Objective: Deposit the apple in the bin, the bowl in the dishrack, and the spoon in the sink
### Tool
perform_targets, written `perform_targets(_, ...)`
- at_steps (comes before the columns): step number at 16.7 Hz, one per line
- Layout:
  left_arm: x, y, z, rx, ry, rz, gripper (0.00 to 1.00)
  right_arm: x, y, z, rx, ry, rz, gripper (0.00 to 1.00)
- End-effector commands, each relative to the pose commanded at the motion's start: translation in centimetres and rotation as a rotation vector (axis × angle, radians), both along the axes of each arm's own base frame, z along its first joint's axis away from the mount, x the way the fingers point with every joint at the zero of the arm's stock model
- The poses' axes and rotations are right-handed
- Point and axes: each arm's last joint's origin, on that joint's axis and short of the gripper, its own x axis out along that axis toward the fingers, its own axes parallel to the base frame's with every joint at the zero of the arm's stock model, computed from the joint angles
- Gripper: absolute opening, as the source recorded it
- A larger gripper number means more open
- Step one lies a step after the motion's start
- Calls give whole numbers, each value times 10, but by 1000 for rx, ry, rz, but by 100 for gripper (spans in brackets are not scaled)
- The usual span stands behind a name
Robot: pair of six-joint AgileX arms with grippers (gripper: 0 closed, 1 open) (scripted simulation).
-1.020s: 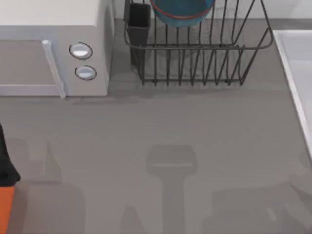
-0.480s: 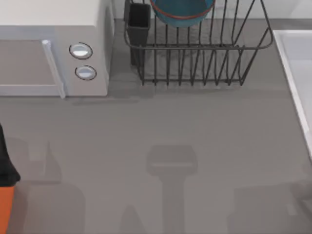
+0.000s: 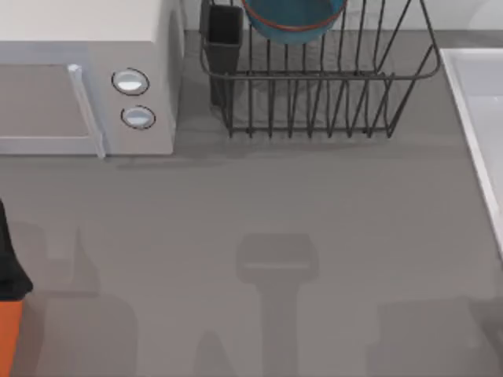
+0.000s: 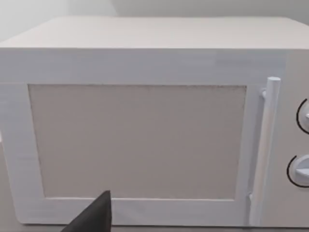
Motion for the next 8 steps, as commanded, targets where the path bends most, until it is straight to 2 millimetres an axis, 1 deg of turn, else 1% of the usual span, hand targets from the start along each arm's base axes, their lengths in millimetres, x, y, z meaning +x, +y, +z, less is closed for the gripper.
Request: perform_targets(8, 0, 0, 0, 0, 0, 0, 100, 0, 0, 0, 0, 0, 0, 2)
